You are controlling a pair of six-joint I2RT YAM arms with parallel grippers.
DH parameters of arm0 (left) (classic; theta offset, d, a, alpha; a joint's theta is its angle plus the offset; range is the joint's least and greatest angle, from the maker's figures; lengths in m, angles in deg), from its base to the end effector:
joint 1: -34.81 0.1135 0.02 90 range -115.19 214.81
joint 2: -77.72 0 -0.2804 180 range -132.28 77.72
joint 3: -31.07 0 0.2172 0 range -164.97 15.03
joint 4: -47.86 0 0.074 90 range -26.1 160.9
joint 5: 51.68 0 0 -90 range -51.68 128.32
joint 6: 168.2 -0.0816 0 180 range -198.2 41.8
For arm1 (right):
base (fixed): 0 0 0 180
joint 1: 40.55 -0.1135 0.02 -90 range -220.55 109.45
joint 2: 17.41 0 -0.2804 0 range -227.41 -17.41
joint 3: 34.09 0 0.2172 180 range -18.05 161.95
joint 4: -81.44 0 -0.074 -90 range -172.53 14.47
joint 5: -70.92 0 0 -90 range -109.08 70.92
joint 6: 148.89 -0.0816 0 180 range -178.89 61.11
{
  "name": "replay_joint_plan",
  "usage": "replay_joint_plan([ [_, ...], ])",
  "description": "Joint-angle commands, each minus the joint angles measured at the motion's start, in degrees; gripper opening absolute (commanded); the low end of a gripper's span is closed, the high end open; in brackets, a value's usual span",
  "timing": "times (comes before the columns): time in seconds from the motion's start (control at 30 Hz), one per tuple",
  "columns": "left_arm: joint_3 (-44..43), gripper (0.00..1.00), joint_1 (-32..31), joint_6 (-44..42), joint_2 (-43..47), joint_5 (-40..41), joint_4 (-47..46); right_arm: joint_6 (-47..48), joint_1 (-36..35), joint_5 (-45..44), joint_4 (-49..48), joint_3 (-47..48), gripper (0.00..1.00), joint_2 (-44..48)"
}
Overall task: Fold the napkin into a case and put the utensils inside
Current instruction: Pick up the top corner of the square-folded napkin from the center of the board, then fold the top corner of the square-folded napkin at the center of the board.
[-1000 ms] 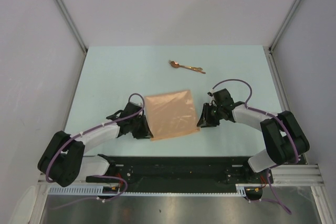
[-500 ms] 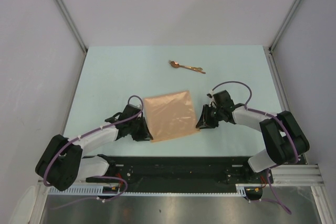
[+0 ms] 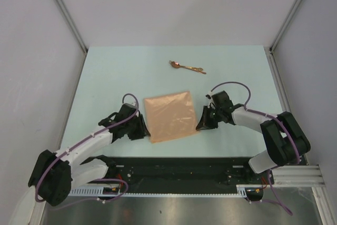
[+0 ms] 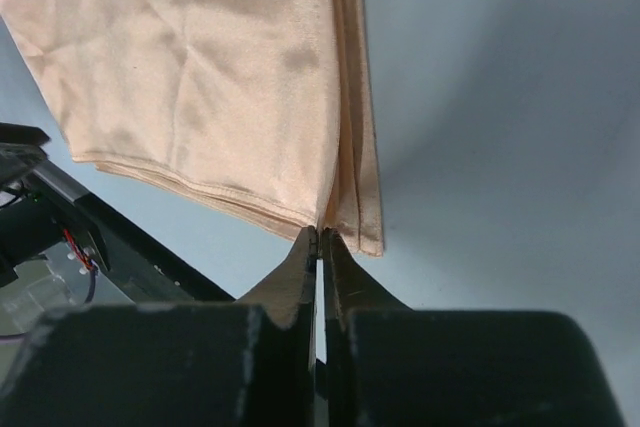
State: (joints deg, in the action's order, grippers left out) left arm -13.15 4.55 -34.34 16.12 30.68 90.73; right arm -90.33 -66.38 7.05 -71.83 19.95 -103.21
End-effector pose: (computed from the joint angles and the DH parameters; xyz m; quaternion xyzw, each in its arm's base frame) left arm 0.1420 -0.0954 0.1608 -0.0972 0.9596 -0.2057 0.1656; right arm 0.2194 0.1461 0.1533 -0.0154 0.9394 0.3177 0.1279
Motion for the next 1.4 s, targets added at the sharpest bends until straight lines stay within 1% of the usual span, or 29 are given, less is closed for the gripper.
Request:
replay_joint_plan([
  [0.0, -5.38, 0.43, 1.33, -1.49, 3.42, 6.14, 2.7, 1.38, -2.91, -1.52, 1.78, 6.71, 0.0, 1.51],
  [0.1, -5.92, 0.43, 4.14, -2.02, 2.64, 3.78, -0.27, 2.0, -4.58, -1.52, 2.48, 11.03, 0.0, -1.73],
  [0.17, -5.83, 0.42, 5.12, -2.02, 1.49, 0.89, -2.47, 2.35, -6.07, -1.52, 3.1, 16.47, 0.0, -5.4],
  [0.2, -5.92, 0.42, 5.21, -2.02, -0.6, 0.09, -4.66, 2.52, -6.6, -1.61, 2.93, 18.23, 0.0, -6.65],
  [0.27, -6.27, 0.38, 5.13, -2.37, -3.33, -2.72, -6.96, 2.44, -7.57, -1.0, 2.05, 23.33, 0.0, -9.81],
  [0.33, -5.83, 0.33, 4.86, -1.24, -6.67, -5.88, -9.85, 1.47, -8.27, 1.63, 1.0, 28.32, 0.0, -14.9],
  [0.4, -3.73, 0.32, 3.72, 0.08, -7.74, -7.99, -13.19, 0.51, -8.98, 4.0, -1.02, 31.59, 0.0, -19.64],
  [0.43, -2.94, 0.3, 3.37, 0.26, -8.35, -8.18, -13.64, 0.24, -9.24, 4.63, -1.55, 33.09, 0.0, -21.15],
  [0.47, -1.97, 0.29, 2.76, 0.27, -8.53, -8.18, -13.82, 0.15, -9.94, 5.15, -1.38, 36.67, 0.0, -22.64],
  [0.57, -0.04, 0.28, 2.75, -0.08, -7.75, -7.57, -13.03, 0.15, -11.17, 7.0, -1.56, 42.13, 0.0, -28.27],
  [0.63, 0.93, 0.28, 2.75, -0.17, -6.87, -7.39, -12.77, -0.11, -11.62, 8.23, -1.73, 43.99, 0.0, -31.25],
  [0.87, 5.33, 0.27, 2.66, 0.26, -3.96, -7.21, -11.89, -1.95, -11.79, 10.34, -5.86, 46.72, 0.0, -35.39],
  [1.03, 5.95, 0.27, 2.58, 0.35, -3.61, -7.13, -11.36, -3.36, -11.79, 12.19, -8.59, 49.18, 0.0, -37.95],
  [1.2, 6.3, 0.27, 2.22, 0.18, -2.47, -6.95, -10.74, -4.68, -11.44, 13.24, -9.9, 50.68, 0.0, -39.62],
  [1.37, 6.48, 0.26, 1.96, 0.53, -3.17, -7.3, -10.75, -5.56, -11.35, 14.3, -10.08, 52.79, 0.0, -41.55],
])
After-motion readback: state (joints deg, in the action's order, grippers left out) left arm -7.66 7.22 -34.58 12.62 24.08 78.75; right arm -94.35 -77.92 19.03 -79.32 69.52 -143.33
